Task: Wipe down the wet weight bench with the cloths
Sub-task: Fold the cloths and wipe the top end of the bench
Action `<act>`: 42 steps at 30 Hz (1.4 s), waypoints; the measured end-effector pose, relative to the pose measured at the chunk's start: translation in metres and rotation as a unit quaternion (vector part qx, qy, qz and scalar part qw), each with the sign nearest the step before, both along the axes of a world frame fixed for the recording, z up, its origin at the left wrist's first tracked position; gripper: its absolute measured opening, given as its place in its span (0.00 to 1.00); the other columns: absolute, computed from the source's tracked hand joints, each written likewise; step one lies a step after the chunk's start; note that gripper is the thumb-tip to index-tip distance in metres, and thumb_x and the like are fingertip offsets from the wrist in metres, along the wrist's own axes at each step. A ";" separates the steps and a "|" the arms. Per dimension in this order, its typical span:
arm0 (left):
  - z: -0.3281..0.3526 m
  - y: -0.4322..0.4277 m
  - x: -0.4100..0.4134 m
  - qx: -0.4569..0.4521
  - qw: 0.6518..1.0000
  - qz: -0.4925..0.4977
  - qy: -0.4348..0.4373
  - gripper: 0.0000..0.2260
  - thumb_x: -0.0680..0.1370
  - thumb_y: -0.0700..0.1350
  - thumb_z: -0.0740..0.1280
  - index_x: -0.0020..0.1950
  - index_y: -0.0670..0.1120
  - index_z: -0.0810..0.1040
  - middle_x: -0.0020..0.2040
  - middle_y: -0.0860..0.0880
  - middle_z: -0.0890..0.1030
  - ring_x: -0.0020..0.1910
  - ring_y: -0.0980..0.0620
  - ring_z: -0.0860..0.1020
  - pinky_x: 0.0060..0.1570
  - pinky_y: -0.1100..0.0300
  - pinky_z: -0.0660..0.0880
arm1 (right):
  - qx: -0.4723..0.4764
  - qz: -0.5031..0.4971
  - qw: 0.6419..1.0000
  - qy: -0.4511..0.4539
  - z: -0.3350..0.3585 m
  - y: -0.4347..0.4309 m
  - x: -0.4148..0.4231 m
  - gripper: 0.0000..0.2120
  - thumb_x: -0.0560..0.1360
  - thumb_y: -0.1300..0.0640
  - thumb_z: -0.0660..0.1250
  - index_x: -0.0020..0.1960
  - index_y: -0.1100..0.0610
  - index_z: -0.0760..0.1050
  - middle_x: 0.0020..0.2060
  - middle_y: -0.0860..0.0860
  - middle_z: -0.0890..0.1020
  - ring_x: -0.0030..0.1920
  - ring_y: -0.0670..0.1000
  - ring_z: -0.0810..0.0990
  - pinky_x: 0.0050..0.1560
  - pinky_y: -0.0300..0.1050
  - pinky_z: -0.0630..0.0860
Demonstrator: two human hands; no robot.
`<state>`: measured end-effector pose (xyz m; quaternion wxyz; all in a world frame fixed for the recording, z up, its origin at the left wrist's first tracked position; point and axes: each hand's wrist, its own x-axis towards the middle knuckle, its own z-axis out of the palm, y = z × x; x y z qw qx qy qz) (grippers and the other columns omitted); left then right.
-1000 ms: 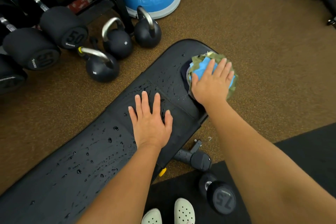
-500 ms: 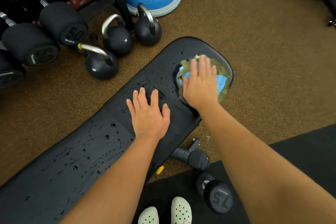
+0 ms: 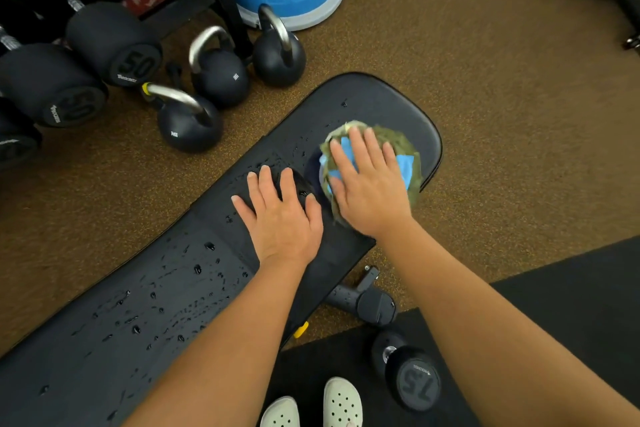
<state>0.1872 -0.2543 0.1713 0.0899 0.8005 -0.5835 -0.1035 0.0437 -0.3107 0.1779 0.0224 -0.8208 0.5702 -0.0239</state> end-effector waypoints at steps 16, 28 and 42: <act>0.001 -0.004 -0.003 0.002 1.000 0.017 -0.021 0.27 0.79 0.57 0.50 0.74 0.46 0.61 0.75 0.40 0.61 0.76 0.38 0.55 0.72 0.34 0.50 | 0.022 -0.116 0.993 0.001 0.000 0.009 -0.034 0.30 0.80 0.43 0.48 0.77 0.59 0.58 0.75 0.63 0.59 0.75 0.65 0.55 0.72 0.64 0.53; -0.001 -0.004 -0.003 -0.018 0.999 0.021 -0.019 0.27 0.78 0.57 0.51 0.73 0.45 0.64 0.73 0.39 0.64 0.75 0.38 0.57 0.72 0.34 0.52 | 0.032 0.004 0.999 0.020 0.008 -0.038 -0.012 0.31 0.81 0.43 0.45 0.78 0.58 0.54 0.77 0.62 0.55 0.77 0.63 0.52 0.74 0.64 0.51; -0.001 -0.004 -0.002 -0.009 0.999 0.024 -0.019 0.26 0.78 0.56 0.52 0.74 0.46 0.64 0.73 0.40 0.64 0.75 0.39 0.57 0.73 0.35 0.51 | 0.023 -0.006 1.000 0.020 0.007 -0.062 -0.012 0.31 0.80 0.41 0.44 0.78 0.56 0.55 0.77 0.59 0.57 0.77 0.61 0.53 0.74 0.63 0.53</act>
